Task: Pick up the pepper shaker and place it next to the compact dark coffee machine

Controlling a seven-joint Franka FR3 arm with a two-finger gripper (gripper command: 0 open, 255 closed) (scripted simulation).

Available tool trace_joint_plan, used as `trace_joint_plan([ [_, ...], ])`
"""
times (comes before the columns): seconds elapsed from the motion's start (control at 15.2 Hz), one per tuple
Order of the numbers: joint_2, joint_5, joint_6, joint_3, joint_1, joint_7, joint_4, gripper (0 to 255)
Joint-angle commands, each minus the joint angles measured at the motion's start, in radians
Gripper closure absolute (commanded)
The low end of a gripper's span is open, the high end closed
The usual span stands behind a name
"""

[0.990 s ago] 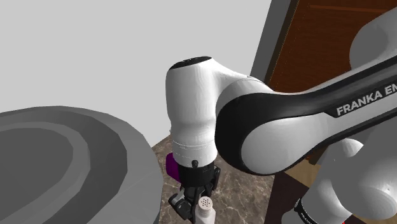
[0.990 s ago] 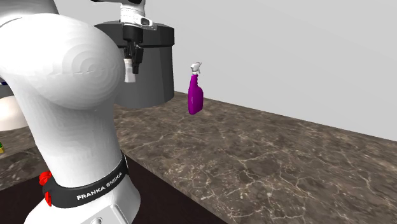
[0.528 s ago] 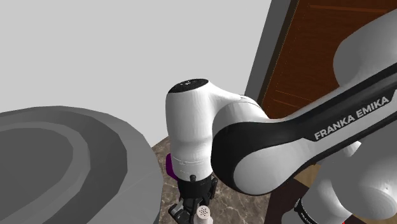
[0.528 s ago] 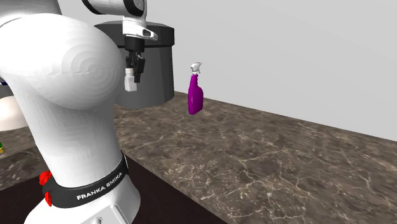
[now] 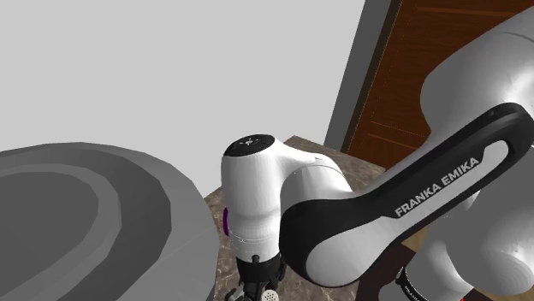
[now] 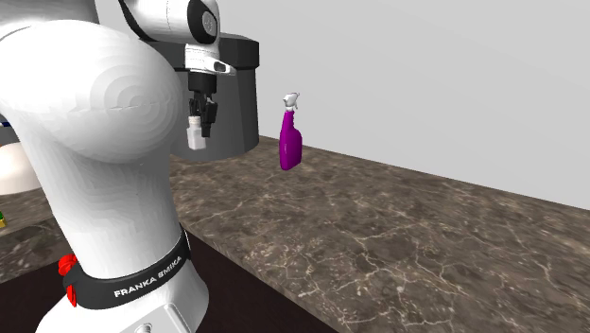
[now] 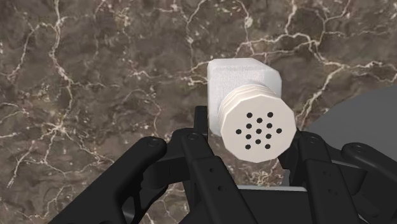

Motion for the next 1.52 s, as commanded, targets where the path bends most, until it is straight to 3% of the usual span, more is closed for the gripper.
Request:
trace_joint_plan([
  [0.0, 0.022, -0.011, 0.032, 0.003, -0.002, 0.005, -0.012, 255],
  [0.86, 0.225, -0.158, 0.244, 0.000, 0.001, 0.100, -0.056, 255],
  [1.39, 0.225, -0.158, 0.244, -0.001, 0.002, 0.100, -0.056, 255],
  [1.45, 0.225, -0.158, 0.244, -0.001, 0.002, 0.100, -0.056, 0],
])
